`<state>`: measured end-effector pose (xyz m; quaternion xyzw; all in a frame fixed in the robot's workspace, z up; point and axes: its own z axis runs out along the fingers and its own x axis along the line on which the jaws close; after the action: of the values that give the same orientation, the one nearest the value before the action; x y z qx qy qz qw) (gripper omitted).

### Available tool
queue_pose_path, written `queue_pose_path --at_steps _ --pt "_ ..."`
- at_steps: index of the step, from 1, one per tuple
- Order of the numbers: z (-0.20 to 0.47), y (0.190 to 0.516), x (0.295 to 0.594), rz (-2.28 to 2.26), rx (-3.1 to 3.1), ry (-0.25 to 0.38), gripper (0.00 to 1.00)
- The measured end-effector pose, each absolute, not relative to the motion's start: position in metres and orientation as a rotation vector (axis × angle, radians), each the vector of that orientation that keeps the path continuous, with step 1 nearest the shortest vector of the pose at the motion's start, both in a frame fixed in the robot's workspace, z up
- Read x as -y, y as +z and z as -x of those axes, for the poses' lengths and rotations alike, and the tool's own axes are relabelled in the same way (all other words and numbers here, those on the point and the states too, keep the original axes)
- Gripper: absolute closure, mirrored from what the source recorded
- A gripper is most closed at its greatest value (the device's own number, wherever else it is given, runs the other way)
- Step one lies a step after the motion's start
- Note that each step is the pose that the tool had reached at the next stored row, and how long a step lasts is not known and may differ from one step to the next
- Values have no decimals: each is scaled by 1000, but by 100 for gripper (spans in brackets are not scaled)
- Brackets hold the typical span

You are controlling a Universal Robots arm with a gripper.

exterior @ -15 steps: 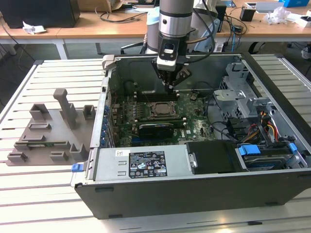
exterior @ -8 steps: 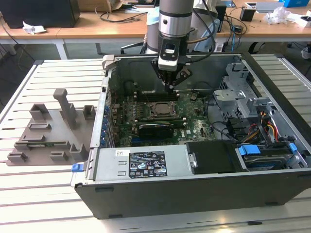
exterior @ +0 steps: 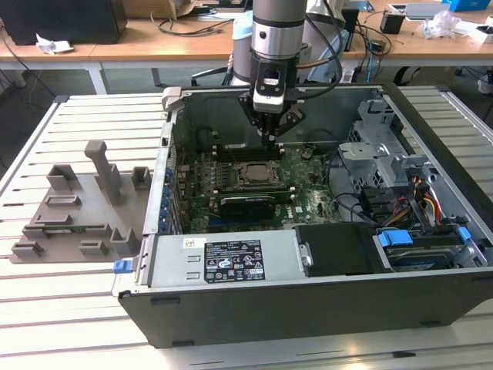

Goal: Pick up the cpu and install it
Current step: 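Install the first cpu locking lever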

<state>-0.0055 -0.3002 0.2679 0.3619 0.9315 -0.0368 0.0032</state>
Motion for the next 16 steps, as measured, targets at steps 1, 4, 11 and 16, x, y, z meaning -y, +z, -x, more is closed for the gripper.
queue_pose_path --at_steps 1,4,11,16 --pt "6 268 300 -1128 -2923 -115 89" --pt "6 268 300 -1107 -2930 -115 89" --pt "6 268 300 -1031 -2956 -115 89" --pt "6 268 300 -977 -2973 -114 89"
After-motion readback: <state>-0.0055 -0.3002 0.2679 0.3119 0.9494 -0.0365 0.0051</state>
